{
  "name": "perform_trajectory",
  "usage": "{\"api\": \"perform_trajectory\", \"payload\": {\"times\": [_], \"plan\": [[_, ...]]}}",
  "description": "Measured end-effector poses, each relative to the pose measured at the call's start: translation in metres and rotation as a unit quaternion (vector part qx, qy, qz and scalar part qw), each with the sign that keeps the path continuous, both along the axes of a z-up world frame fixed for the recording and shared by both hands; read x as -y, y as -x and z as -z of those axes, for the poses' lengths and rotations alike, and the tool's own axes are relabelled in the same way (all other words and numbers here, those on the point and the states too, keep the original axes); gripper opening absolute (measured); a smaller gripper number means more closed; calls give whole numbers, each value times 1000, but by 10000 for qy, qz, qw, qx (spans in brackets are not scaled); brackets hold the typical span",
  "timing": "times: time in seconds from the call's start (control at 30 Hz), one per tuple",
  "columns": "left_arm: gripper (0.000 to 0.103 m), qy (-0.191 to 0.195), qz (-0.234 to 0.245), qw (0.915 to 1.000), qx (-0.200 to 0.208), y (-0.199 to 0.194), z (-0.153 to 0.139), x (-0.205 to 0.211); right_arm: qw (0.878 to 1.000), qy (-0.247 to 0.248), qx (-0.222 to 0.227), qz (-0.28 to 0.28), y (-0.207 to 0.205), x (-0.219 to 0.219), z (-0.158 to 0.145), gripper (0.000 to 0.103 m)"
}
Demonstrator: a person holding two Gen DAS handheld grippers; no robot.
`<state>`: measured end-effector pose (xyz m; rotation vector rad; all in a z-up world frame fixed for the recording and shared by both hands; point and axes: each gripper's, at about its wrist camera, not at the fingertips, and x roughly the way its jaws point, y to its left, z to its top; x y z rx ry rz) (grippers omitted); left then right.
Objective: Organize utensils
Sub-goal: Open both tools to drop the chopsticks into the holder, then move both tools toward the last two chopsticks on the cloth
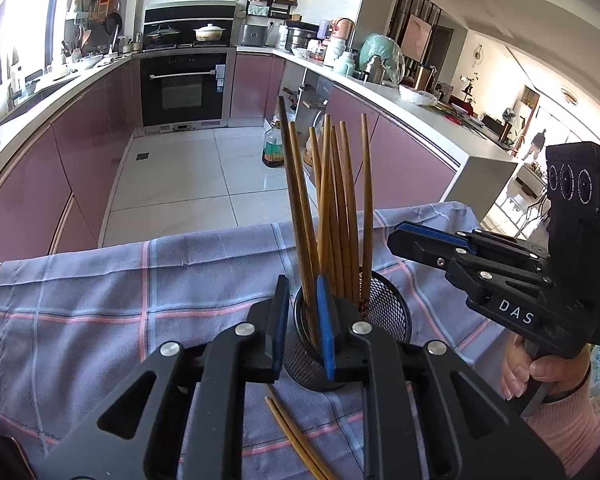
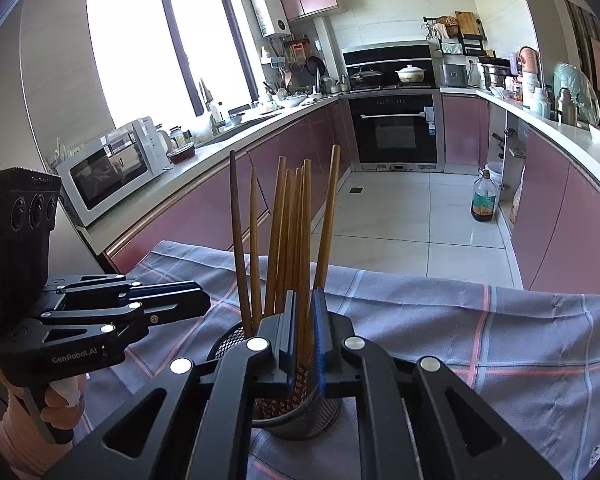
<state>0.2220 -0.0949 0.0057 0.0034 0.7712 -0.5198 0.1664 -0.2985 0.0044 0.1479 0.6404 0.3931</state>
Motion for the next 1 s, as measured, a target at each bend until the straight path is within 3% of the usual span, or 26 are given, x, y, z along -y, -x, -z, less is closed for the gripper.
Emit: {"api": "perform_trajectory", "payload": {"times": [0.27, 0.47, 0.7, 1.0], "plan": [[32, 76, -192, 9996, 213, 14, 7, -17, 9999, -52, 78, -36, 7, 1, 0, 18], [46, 39, -393, 9985, 391, 30, 15, -34, 9995, -74, 254, -144, 27, 0, -4, 33], [50, -173, -535, 9970, 534, 57, 28, -57, 9980, -8, 328, -548, 62, -11, -2, 38], [51, -342, -674, 9966, 337, 80, 58, -74, 9950, 89, -266, -963, 79, -34, 40, 39]]}}
